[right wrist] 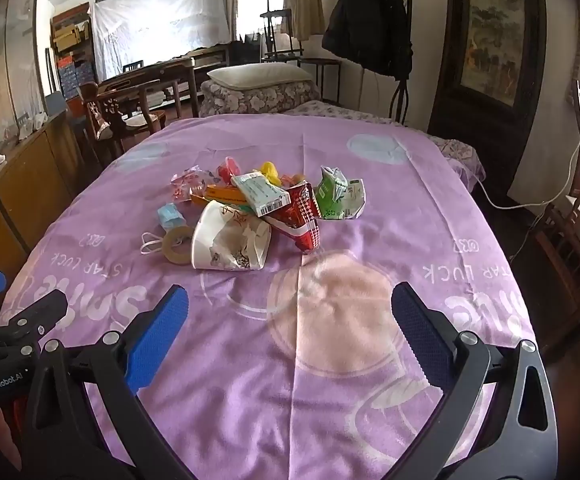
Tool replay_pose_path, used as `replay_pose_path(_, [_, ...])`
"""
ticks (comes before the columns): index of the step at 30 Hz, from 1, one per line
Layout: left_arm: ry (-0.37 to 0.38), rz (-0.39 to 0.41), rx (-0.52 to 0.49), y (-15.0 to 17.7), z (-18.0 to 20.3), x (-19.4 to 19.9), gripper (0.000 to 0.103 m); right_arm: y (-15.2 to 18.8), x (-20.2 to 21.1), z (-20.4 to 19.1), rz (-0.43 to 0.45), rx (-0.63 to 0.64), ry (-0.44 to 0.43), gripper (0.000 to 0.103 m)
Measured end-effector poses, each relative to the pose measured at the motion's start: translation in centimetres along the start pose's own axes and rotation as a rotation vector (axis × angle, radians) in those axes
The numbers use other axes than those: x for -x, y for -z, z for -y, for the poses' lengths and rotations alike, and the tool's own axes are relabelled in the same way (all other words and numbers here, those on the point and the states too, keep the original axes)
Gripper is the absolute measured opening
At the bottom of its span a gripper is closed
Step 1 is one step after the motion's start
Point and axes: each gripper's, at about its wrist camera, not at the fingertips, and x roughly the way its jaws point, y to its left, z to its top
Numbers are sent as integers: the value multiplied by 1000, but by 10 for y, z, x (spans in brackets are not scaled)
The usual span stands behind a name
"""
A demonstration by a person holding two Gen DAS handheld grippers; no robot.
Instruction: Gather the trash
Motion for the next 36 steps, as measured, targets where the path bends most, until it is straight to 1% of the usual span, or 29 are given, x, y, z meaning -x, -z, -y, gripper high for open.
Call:
replay_pose_path(5, [-24, -10, 11, 0, 0, -3, 98, -2, -4, 3, -25, -7, -1, 98])
replay_pose_path(8, [-27, -27, 26, -3, -2, -6, 97, -1, -4, 4, -26, -12, -6, 98])
replay_pose_path(13, [-47, -35, 11, -3, 0, -10, 98, 0, -7, 8, -38, -26, -22, 98])
replay_pose_path(18, [-52, -57, -13, -3, 6, -24, 97, 2, -18, 13, -57, -40, -26, 98])
replay_pose_path(25, [-53, -85, -26, -1, 12, -38, 97, 7, -35, 15, -96, -47, -12, 98])
replay_pose_path(30, [-56, -69, -18, -1, 14, -30, 97, 9, -28, 16, -81, -27, -12, 98])
replay_pose_path(36, [-52, -22, -32, -3, 20, -9, 97, 3, -5, 21, -25, -44, -20, 98])
